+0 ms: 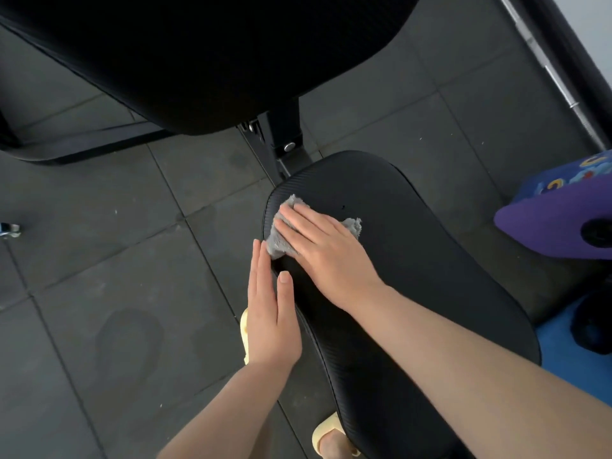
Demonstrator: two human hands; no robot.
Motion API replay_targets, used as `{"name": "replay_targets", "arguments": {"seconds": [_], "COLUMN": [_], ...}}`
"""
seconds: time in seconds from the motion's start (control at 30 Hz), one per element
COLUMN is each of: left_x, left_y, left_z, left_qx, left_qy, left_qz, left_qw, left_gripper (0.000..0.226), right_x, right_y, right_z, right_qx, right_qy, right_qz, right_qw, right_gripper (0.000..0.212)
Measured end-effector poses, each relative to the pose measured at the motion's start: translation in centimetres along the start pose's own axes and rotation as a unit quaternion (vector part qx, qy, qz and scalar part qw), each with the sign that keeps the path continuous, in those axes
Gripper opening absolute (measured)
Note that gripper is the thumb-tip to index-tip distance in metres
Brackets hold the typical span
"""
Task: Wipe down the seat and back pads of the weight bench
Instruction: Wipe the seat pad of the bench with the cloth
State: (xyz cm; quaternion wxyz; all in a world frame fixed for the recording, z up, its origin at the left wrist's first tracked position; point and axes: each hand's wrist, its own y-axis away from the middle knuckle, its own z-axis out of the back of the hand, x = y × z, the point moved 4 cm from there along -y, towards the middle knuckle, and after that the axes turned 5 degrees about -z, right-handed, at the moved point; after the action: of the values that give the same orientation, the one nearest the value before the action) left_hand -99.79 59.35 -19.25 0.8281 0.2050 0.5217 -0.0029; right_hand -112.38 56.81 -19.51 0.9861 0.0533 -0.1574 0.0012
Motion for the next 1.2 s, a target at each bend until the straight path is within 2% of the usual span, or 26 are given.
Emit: {"name": "replay_targets", "arguments": {"seconds": [0.07,0.13,0.2,0.23,0.27,0.3,0.37,0.43,0.47,0.5,0.53,0.6,0.63,0.67,0.7,0.77,0.83,0.9,0.93,1.0,1.07,1.1,1.2], "left_x": [-0.3,-0.5,-0.5,-0.4,-0.4,-0.4,-0.3,-0.3,-0.3,-0.2,-0.2,-0.2,-0.2,-0.1,-0.1,0.0,0.0,0.1,0.0,-0.5,-1.3,-1.7,-2.2], "left_y": [-0.6,-1.0,-1.1,-1.0,-0.9,-0.8,-0.5,-0.2,-0.1,0.1,0.2,0.4,0.5,0.5,0.5,0.6,1.0,1.2,1.3,1.1,0.8,0.7,0.2], "left_z": [-0.1,-0.3,-0.4,-0.6,-0.7,-0.8,-0.9,-0.9,-0.9,-0.8,-0.7,-0.6,-0.6,-0.5,-0.5,-0.5,-0.5,-0.5,-0.5,-0.9,-1.4,-1.7,-2.6], "left_qx": [0.009,0.015,0.011,0.008,0.004,0.001,-0.002,0.0,0.003,0.006,0.009,0.01,0.009,0.008,0.006,0.005,0.008,0.016,0.02,0.033,0.048,0.053,0.062], "left_qy": [-0.024,-0.031,-0.031,-0.03,-0.024,-0.015,0.004,0.001,-0.007,-0.014,-0.019,-0.023,-0.023,-0.023,-0.023,-0.028,-0.037,-0.051,-0.063,-0.09,-0.1,-0.104,-0.134], "left_qz": [-0.017,-0.017,-0.011,-0.008,-0.005,0.0,0.006,0.005,0.005,0.006,0.006,0.006,0.004,0.001,-0.003,-0.011,-0.015,-0.026,-0.036,-0.056,-0.063,-0.064,-0.078], "left_qw": [1.0,0.999,0.999,0.999,1.0,1.0,1.0,1.0,1.0,1.0,1.0,1.0,1.0,1.0,1.0,1.0,0.999,0.998,0.997,0.994,0.992,0.991,0.986], "left_gripper": [0.055,0.055,0.056,0.056,0.056,0.056,0.057,0.058,0.057,0.056,0.056,0.056,0.056,0.056,0.056,0.058,0.061,0.062,0.061,0.059,0.059,0.058,0.058], "right_x": [-2.8,-6.7,-8.3,-7.6,-6.1,-4.2,-0.4,0.2,-1.0,-2.5,-4.1,-6.7,-6.1,-4.3,-1.9,1.8,1.6,-0.7,-2.2,-6.1,-9.3,-9.8,-8.8], "right_y": [0.2,0.3,0.1,-0.4,-0.9,-1.5,-1.7,-1.6,-2.2,-3.0,-4.2,-5.6,-5.6,-5.4,-5.1,-3.6,-3.2,-4.4,-4.9,-5.2,-4.0,-2.9,0.6], "right_z": [1.2,2.7,3.7,3.5,3.0,2.4,1.0,1.3,1.1,1.2,1.5,2.4,2.3,1.9,1.4,0.6,0.2,1.0,1.7,3.2,3.9,4.0,3.9], "right_qx": [-0.013,-0.081,-0.152,-0.17,-0.166,-0.142,-0.081,-0.028,-0.007,0.008,0.0,-0.085,-0.11,-0.113,-0.094,-0.049,-0.015,-0.005,-0.011,-0.063,-0.101,-0.109,-0.114], "right_qy": [0.009,0.013,-0.009,-0.015,-0.019,-0.023,-0.032,-0.036,-0.029,-0.015,-0.011,-0.029,-0.024,-0.016,-0.025,-0.041,-0.033,-0.011,0.001,0.03,0.038,0.036,0.051], "right_qz": [0.001,-0.123,-0.269,-0.313,-0.32,-0.288,-0.138,0.016,0.064,0.07,0.019,-0.163,-0.218,-0.212,-0.166,-0.02,0.082,0.105,0.075,-0.058,-0.225,-0.278,-0.319], "right_qw": [1.0,0.989,0.951,0.934,0.932,0.947,0.987,0.999,0.997,0.997,1.0,0.982,0.969,0.971,0.981,0.998,0.996,0.994,0.997,0.996,0.968,0.954,0.94], "right_gripper": [0.042,0.038,0.038,0.038,0.038,0.036,0.033,0.034,0.032,0.026,0.02,0.025,0.03,0.031,0.03,0.028,0.035,0.031,0.024,0.018,0.03,0.037,0.044]}}
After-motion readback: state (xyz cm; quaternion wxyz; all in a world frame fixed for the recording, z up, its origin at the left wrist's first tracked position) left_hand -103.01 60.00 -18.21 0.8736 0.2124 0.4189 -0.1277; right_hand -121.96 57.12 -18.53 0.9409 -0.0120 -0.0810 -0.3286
